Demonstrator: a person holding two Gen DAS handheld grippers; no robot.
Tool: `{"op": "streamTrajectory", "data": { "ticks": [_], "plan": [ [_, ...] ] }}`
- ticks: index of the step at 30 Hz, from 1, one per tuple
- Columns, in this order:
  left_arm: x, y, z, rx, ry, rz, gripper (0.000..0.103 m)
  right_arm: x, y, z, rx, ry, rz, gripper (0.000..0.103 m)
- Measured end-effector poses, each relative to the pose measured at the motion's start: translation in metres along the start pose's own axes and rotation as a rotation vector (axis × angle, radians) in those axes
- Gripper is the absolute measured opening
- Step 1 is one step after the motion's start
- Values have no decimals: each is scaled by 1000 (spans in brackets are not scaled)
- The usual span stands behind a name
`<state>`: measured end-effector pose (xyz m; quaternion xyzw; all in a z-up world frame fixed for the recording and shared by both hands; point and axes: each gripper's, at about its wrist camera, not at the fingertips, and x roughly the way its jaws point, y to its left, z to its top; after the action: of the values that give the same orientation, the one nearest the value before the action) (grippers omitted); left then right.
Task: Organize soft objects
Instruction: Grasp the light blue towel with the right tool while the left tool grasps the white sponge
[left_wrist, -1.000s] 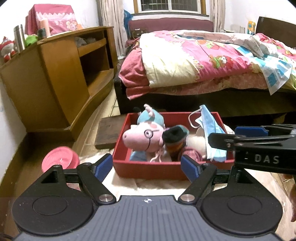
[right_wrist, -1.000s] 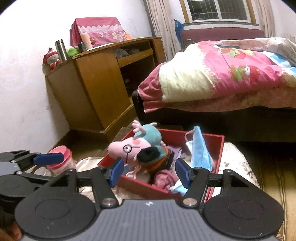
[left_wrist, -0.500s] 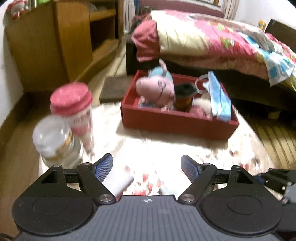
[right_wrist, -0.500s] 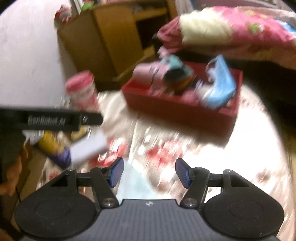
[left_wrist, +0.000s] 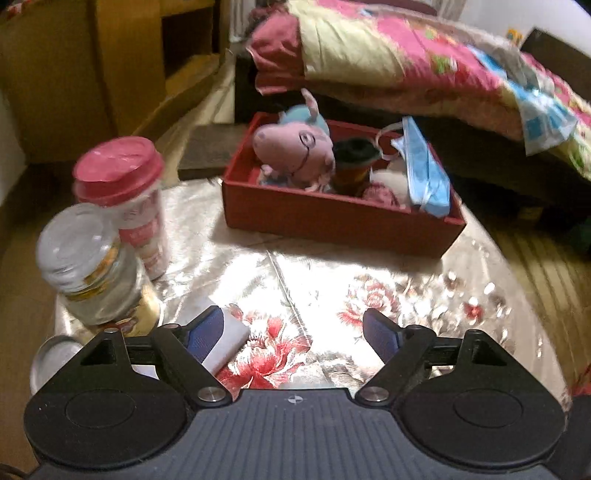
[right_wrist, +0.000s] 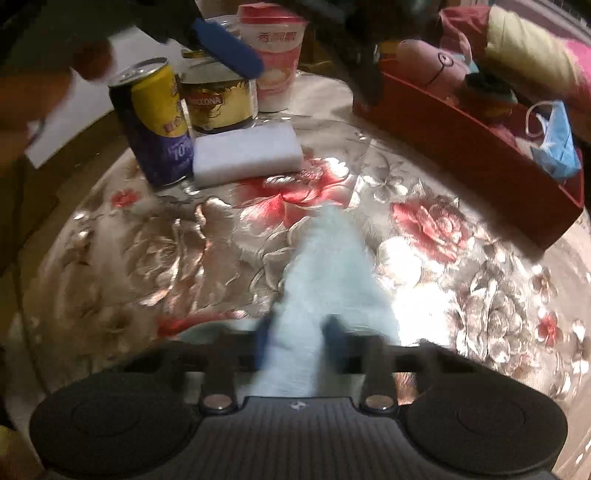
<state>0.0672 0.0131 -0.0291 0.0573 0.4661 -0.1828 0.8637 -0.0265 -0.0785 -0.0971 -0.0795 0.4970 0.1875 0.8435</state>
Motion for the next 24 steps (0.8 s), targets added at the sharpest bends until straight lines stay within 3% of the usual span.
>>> {"op": "streamTrajectory", "data": {
  "ticks": [4, 9, 13, 19, 21, 24],
  "plan": [
    [21, 6, 10, -6, 47, 37, 80, -16, -23, 2, 89, 22, 99, 0],
    [57, 13, 23, 49, 148, 164, 80, -54, -44, 10, 196, -36, 244, 0],
    [85, 17, 21, 51, 226, 172, 78, -74, -61, 18, 271, -99, 328, 0],
    [101, 8, 10, 125, 253, 271, 77, -86, -83, 15, 380, -128, 412, 0],
    [94, 12, 6, 47, 279, 213, 77, -90, -89, 17, 400, -134, 410, 0],
    [72, 8, -3, -60, 311, 6, 77, -100, -104, 18, 445, -172, 403, 0]
  ]
}}
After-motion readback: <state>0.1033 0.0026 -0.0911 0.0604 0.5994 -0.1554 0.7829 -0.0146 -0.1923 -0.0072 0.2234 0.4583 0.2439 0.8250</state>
